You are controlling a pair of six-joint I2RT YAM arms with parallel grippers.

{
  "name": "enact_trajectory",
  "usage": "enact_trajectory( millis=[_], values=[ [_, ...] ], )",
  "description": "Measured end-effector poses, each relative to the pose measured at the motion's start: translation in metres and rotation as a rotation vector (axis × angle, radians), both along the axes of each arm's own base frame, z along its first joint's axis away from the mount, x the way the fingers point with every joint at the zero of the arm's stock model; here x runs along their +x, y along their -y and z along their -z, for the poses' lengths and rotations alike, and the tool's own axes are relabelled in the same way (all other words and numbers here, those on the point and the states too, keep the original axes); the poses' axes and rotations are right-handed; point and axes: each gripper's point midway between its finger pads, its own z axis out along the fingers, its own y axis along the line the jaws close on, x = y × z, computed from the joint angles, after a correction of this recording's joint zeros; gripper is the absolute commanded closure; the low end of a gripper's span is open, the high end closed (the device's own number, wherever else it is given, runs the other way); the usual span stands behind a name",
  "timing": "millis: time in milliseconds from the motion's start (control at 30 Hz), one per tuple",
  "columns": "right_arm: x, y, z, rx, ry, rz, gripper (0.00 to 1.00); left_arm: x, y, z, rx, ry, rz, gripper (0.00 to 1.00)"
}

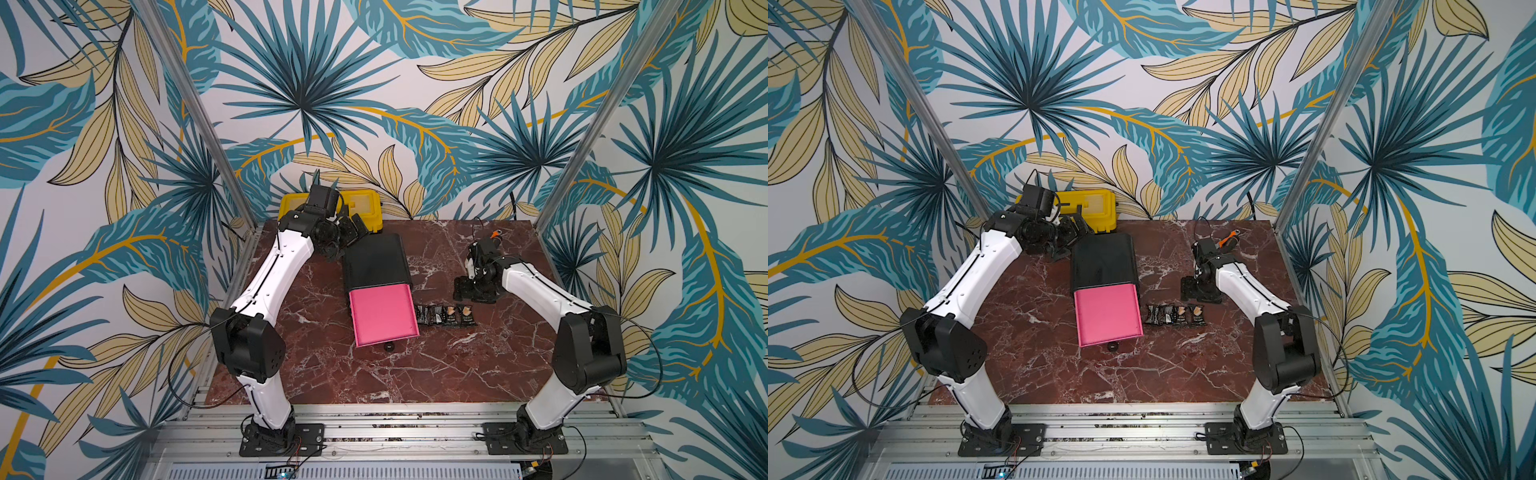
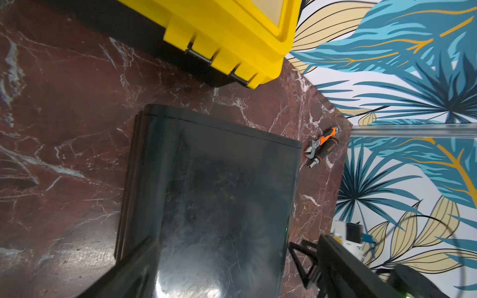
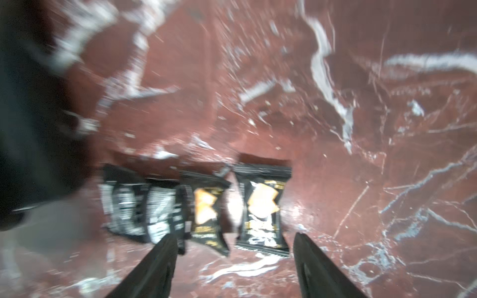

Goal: Take the cookies out of the drawer
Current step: Place the cookie at the center of the board.

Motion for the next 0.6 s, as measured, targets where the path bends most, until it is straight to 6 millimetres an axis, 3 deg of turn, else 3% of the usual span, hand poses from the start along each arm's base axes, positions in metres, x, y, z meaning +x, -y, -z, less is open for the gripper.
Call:
enact_trajectory(
  millis=[233,433,600],
  values=[
    [0.008,-0.035,-0.043,0.126,0.098,-0.012,0.24,-0.02,-0.004,0.011,0.033,-0.032,0.025,0.0],
    [-0.006,-0.08,-0.077,0.227,0.168,-0.042,0.24,-0.041,-0.008,0.019,0.051,-0.044,0.053,0.0],
    [-0.028,-0.123,-0.099,0.306,0.197,-0.061,0.24,-0.046,-0.006,0.019,-0.002,-0.028,0.078,0.0]
  ],
)
